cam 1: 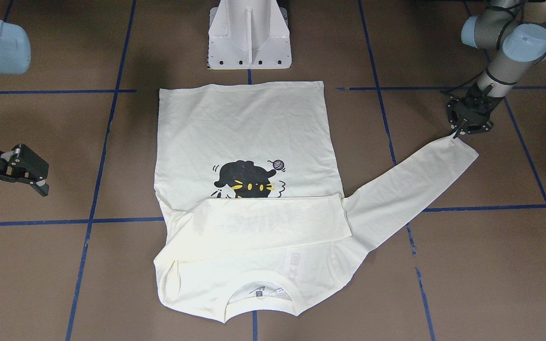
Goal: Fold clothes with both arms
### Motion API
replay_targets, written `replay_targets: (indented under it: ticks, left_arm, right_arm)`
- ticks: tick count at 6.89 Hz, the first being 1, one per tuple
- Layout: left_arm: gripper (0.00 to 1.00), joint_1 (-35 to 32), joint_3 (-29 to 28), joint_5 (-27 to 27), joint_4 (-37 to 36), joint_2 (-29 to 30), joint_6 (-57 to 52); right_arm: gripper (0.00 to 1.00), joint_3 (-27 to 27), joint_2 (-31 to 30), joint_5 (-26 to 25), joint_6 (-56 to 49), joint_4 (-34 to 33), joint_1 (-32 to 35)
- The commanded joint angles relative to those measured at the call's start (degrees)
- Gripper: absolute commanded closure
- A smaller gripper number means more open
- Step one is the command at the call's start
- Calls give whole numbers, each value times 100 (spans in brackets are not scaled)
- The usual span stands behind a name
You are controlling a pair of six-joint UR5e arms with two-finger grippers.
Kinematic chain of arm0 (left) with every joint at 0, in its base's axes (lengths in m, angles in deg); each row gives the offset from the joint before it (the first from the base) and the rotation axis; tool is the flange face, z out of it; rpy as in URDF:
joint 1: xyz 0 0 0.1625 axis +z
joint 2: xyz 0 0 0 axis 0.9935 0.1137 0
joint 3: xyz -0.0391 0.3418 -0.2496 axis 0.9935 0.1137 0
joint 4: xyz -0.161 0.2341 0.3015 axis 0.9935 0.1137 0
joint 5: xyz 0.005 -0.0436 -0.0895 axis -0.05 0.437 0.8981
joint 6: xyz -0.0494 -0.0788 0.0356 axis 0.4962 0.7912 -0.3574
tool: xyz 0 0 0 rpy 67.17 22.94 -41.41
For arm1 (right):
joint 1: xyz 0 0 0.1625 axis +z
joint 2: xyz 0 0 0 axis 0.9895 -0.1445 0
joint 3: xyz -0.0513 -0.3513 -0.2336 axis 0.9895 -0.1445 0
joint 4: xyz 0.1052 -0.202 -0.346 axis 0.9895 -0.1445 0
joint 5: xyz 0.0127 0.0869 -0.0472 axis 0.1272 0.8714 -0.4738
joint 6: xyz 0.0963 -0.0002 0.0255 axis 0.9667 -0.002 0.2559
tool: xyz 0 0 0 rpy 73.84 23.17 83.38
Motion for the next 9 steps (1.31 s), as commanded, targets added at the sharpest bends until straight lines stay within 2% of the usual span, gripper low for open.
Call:
replay_targets:
  ticks: [1,2,4,6,7,8,9]
  left_arm:
    - [100,-126,295,-7,-8,-13,-4]
    - [100,-675,341,-7,-26,109,-13]
    - [100,-1364,298,20,-279,793,-13]
    - [100,-1682,315,11,-1777,2117,144]
    - [100,-1674,245,11,-2167,2732,755]
    - [100,-1656,245,-33,-2910,3521,1431]
    - [100,-1482,245,-311,-3144,4182,2743]
  right_arm:
    - [0,-9,0,10,0,0,0]
    - [0,-9,-52,27,-35,0,0]
    - [0,-44,-131,54,-410,-52,122]
    - [0,-88,-481,141,-1453,-236,508]
    - [0,-62,-683,185,-1868,-307,684]
    - [0,-27,-807,229,-1933,-299,825]
    - [0,-18,-852,238,-1933,-281,852]
